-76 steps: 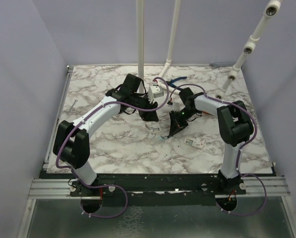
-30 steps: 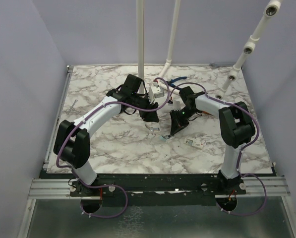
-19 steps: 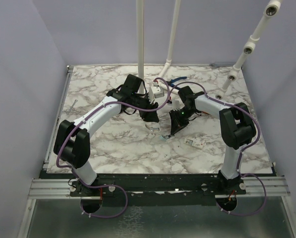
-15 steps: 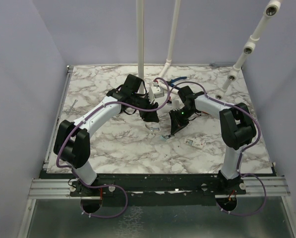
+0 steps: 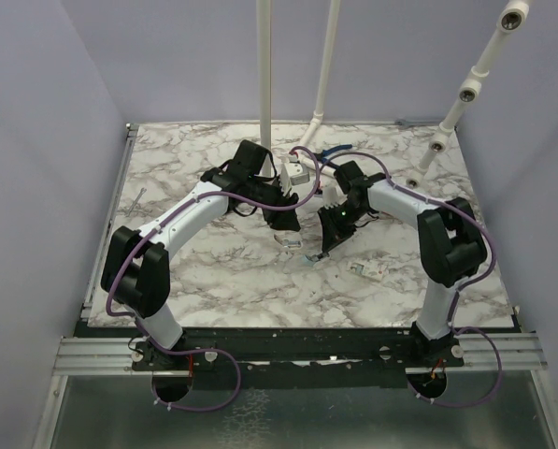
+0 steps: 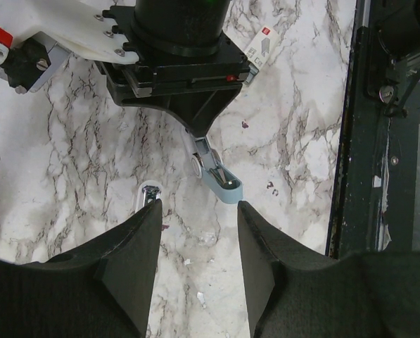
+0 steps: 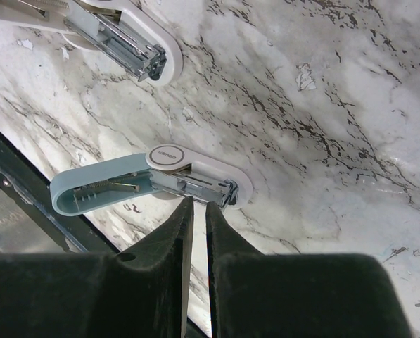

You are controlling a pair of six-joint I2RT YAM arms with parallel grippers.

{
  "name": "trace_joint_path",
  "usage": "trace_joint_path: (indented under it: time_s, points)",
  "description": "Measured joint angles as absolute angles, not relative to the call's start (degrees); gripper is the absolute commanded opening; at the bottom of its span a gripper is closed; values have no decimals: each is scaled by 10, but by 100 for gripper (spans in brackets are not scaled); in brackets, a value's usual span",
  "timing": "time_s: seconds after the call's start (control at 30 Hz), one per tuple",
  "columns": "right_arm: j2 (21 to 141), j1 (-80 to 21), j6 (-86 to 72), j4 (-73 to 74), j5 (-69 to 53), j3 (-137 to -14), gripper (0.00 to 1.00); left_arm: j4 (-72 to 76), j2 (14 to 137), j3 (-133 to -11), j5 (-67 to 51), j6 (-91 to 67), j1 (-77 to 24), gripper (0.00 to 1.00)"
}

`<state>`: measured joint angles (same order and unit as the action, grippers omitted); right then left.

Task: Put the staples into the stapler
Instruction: Install the staple into the stapler.

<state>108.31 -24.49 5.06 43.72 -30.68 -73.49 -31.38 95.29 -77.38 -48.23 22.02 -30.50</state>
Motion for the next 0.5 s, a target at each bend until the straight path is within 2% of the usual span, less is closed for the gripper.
trace_joint_path:
  time_s: [0.23, 0.5]
  points:
    - [1055, -245, 56, 427, -310, -723, 16, -314, 953, -774, -481, 222, -305, 51]
    - [991, -245, 93, 370, -331, -692, 25, -308, 953, -732, -451, 275, -305, 56]
